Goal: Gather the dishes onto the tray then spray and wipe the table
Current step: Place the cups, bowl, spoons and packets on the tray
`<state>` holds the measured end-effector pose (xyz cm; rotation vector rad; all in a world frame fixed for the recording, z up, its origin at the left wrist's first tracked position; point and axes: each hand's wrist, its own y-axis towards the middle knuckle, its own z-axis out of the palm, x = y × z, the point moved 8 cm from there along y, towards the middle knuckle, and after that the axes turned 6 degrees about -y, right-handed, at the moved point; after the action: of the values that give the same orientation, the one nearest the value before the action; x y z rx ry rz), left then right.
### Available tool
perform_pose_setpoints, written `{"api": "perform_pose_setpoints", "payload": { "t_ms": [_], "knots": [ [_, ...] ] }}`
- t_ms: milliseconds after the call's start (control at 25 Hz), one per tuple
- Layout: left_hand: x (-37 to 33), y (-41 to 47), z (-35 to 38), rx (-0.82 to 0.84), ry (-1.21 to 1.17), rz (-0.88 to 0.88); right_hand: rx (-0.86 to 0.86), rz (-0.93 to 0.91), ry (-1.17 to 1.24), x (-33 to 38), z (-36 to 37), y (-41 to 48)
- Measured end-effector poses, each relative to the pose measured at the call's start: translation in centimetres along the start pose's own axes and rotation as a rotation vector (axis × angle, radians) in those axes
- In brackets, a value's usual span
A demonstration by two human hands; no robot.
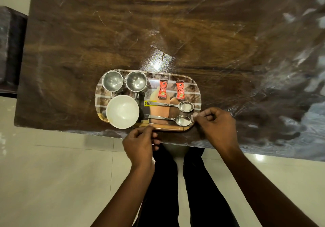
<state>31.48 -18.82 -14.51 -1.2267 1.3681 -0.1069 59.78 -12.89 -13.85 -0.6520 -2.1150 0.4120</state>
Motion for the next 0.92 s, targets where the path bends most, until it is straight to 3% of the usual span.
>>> {"api": "perform_pose_setpoints", "payload": {
  "t_ms": [160, 280, 480, 640, 920],
  "knots": [
    [-3.8, 2.5, -7.2, -0.226, -0.018, 0.260, -0.085, -0.009, 0.115, -0.3, -1.9, 1.1],
    [-7.9, 6.6, -10.3, -0.311, 0.010, 0.358, -0.063, 0.024, 0.200, -0.8, -1.2, 2.6],
    [-12.4, 13.5, -8.1, -0.030, 0.160, 0.309, 0.007, 0.101, 0.268, -1.4, 1.0, 3.7],
    [-13.5, 15.3, -6.5, 0.091, 0.246, 0.280, 0.056, 0.179, 0.385, -1.9, 1.8, 3.9],
    [-12.7, 15.5, -6.6, 0.123, 0.133, 0.194, 0.077, 0.211, 0.427, -0.7, 2.0, 3.6]
  ]
}}
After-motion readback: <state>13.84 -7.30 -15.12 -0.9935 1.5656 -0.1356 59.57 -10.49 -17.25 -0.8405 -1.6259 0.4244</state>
